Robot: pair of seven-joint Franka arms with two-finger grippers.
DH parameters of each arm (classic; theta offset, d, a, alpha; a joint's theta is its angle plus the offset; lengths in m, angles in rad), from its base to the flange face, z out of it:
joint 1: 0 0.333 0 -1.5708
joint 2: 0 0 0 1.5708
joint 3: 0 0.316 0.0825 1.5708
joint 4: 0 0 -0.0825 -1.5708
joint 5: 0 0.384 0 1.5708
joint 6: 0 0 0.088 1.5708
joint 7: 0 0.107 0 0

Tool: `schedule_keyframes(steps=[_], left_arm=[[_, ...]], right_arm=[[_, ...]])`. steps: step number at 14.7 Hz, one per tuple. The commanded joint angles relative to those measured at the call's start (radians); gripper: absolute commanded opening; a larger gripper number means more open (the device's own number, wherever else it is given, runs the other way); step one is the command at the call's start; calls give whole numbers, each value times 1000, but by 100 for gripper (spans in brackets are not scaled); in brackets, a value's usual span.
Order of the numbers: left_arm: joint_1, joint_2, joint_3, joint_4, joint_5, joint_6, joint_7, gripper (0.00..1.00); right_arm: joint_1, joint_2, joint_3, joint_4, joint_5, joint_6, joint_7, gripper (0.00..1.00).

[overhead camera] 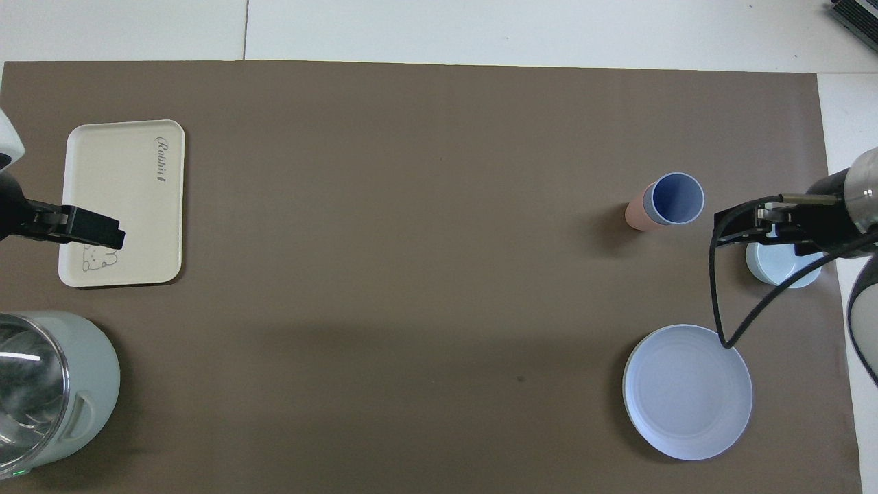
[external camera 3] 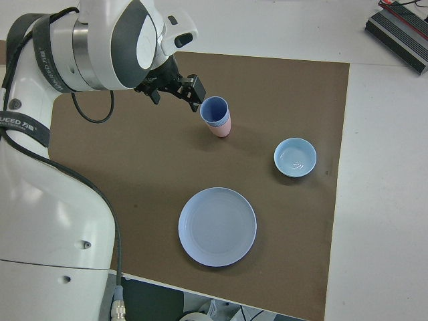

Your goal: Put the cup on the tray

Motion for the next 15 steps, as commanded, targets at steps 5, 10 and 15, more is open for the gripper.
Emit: schedule_keyframes(steps=[5,10,15], left_arm=[[4,-19,0,-16,-8,-9,-7,100],[4,-19,0,-16,-8,-9,-7,100],[4,-19,0,-16,-8,-9,-7,100]], right_arm=[[-7,-29,-7,-26,-5,12,-14,100],[-5,-35,-7,-27,5,-16,-1,100],[-45,2,-8,-7,18,56,167,99]])
